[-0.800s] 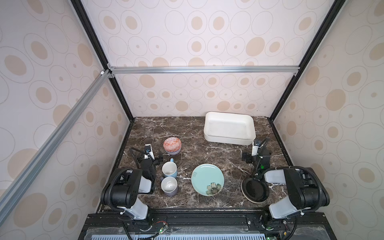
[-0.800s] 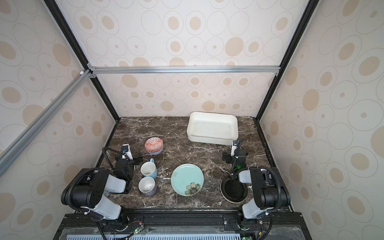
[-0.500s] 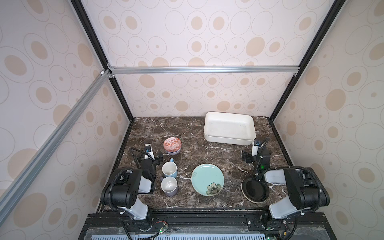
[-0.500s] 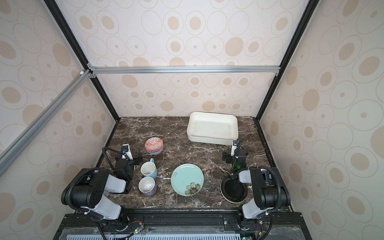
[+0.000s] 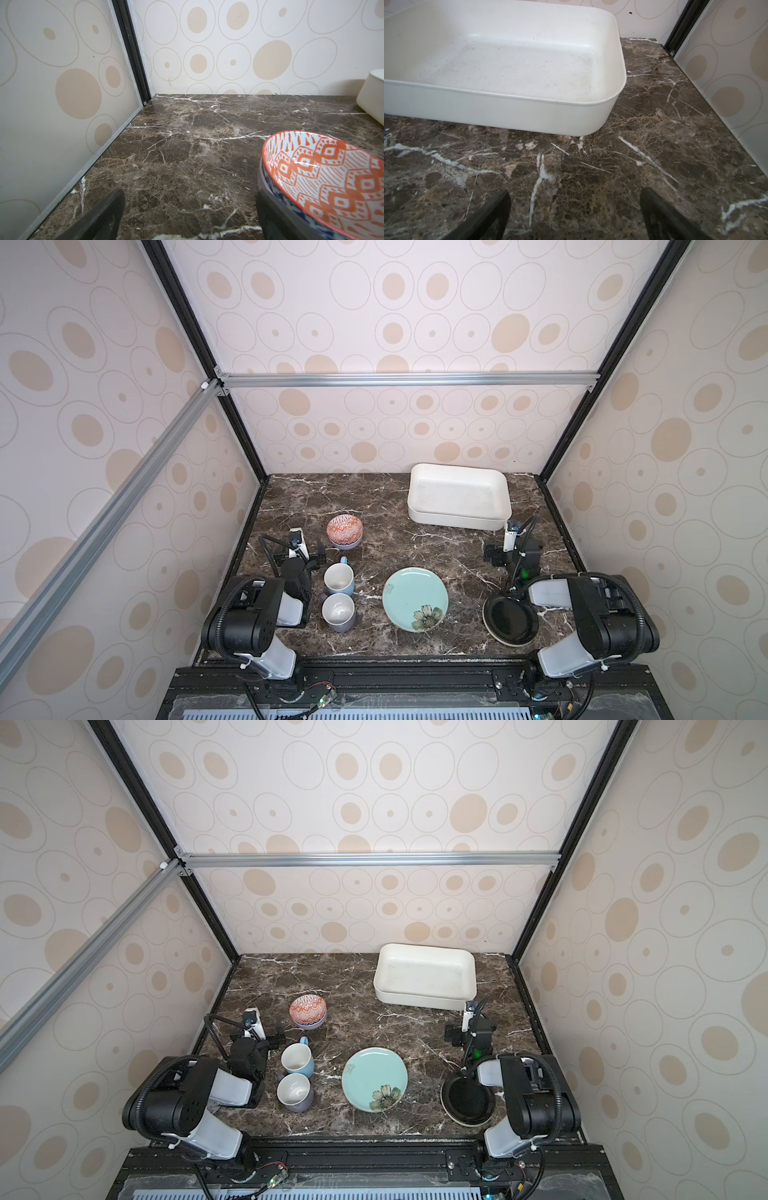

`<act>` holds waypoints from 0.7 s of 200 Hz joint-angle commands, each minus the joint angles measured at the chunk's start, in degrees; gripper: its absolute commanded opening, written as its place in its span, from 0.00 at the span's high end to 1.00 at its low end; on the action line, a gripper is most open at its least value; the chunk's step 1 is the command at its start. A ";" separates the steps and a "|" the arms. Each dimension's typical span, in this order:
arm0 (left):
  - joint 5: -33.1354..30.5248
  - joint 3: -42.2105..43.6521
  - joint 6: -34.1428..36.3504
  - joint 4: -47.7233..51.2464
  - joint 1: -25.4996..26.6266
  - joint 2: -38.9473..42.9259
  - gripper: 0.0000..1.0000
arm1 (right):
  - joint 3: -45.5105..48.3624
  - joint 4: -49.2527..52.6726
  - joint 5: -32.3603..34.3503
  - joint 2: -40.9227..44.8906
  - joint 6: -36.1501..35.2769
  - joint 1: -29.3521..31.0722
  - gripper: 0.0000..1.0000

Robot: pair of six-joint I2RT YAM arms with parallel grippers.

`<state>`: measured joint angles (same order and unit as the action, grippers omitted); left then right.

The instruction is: Place the mixed dishes into the plastic bin

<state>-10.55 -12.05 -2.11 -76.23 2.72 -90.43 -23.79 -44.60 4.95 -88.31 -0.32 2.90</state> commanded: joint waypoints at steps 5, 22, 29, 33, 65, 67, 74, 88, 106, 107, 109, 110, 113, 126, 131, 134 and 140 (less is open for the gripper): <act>0.33 -0.87 0.79 -1.51 -0.17 -0.09 0.01 | -0.56 -0.44 0.54 0.16 -0.46 0.16 0.00; 0.33 -0.87 0.79 -1.47 -0.17 -0.14 0.01 | -0.56 -0.58 0.49 0.17 -0.43 0.18 0.00; 0.35 -0.87 0.79 -1.47 -0.17 -0.18 0.01 | -0.61 -0.58 0.48 0.17 -0.39 0.06 0.00; 0.32 -0.87 0.79 -1.47 -0.16 -0.10 0.01 | -0.56 -0.58 0.42 0.18 -0.41 0.09 0.00; 0.35 -0.95 0.79 -1.43 -0.16 -0.10 0.01 | -0.70 -0.31 -0.29 0.16 -0.29 -0.26 0.00; 0.35 -0.95 0.79 -1.46 -0.13 -0.16 0.01 | -0.59 -0.31 -0.29 0.16 -0.30 -0.26 0.00; 0.35 -0.97 0.79 -1.38 -0.17 -0.23 0.01 | -0.58 -0.33 -0.29 0.19 -0.24 -0.29 0.00; 0.35 -1.04 0.79 -1.29 -0.17 -0.20 0.01 | -0.59 -0.31 -0.49 0.16 -0.30 -0.39 0.00; 0.35 -0.96 0.79 -1.29 -0.17 -0.18 0.01 | -0.62 -0.36 -0.48 0.19 -0.23 -0.37 0.00; 0.35 -1.00 0.79 -1.29 -0.17 -0.18 0.01 | -0.59 -0.43 -0.47 0.18 -0.27 -0.36 0.00; 0.35 -0.99 0.83 -1.36 -0.13 -0.18 0.01 | -0.56 -0.41 -0.54 0.29 -0.25 -0.35 0.00; 0.31 -1.01 0.81 -1.37 -0.15 -0.18 0.01 | -0.56 -0.45 -0.55 0.27 -0.27 -0.35 0.00; 0.33 -0.97 0.79 -1.38 -0.17 -0.18 0.01 | -0.58 -0.40 -0.58 0.29 -0.30 -0.41 0.00; 0.35 -0.87 0.79 -1.44 -0.17 -0.10 0.01 | -0.49 -0.59 -0.83 0.41 -0.56 -0.37 0.00; 0.34 -0.87 0.79 -1.46 -0.15 -0.09 0.01 | -0.47 -0.82 -1.28 0.50 -0.82 -0.35 0.00; 0.34 -0.83 0.79 -1.47 -0.16 -0.09 0.01 | -0.69 -0.85 -1.46 0.55 -0.97 -0.36 0.00; 0.35 -0.78 0.79 -1.54 -0.16 0.00 0.01 | -1.63 1.10 -1.54 1.32 -1.01 -0.41 0.00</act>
<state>-10.55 -12.05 -2.11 -76.20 2.72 -90.43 -23.79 -44.62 4.51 -88.31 -0.32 2.76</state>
